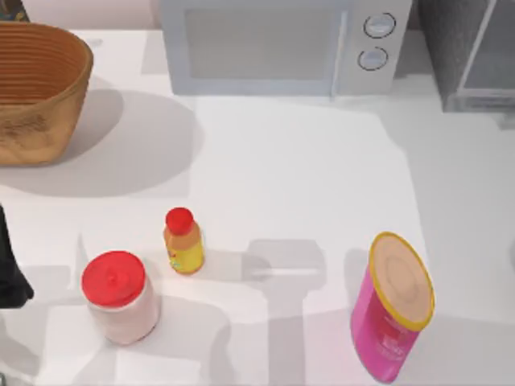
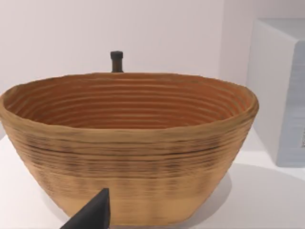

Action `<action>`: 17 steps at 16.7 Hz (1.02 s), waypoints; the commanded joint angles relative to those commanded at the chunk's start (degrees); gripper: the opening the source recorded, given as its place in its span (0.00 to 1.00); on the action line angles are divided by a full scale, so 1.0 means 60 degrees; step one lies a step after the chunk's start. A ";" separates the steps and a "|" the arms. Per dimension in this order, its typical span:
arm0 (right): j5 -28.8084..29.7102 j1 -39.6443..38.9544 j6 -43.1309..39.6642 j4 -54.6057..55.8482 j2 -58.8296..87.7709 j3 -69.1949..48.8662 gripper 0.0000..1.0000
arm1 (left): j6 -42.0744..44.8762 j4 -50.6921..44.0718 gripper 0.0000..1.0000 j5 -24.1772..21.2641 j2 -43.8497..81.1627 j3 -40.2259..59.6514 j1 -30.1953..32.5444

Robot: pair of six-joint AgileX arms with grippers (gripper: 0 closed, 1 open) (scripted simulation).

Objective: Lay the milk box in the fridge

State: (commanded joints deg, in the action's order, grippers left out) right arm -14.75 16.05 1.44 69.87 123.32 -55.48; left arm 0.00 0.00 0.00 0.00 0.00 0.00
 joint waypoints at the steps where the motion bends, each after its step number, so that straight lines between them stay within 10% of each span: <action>1: 0.0000 0.0000 0.0000 0.0000 0.0000 0.0000 0.00 | 0.0000 0.0000 1.00 0.0000 0.0000 0.0000 0.0000; 17: 0.0455 -0.0487 -0.0070 -0.2832 0.2118 -0.5049 0.00 | 0.0000 0.0000 1.00 0.0000 0.0000 0.0000 0.0000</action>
State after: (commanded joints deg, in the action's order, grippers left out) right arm -12.02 13.13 1.02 52.88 136.03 -85.77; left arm 0.00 0.00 0.00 0.00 0.00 0.00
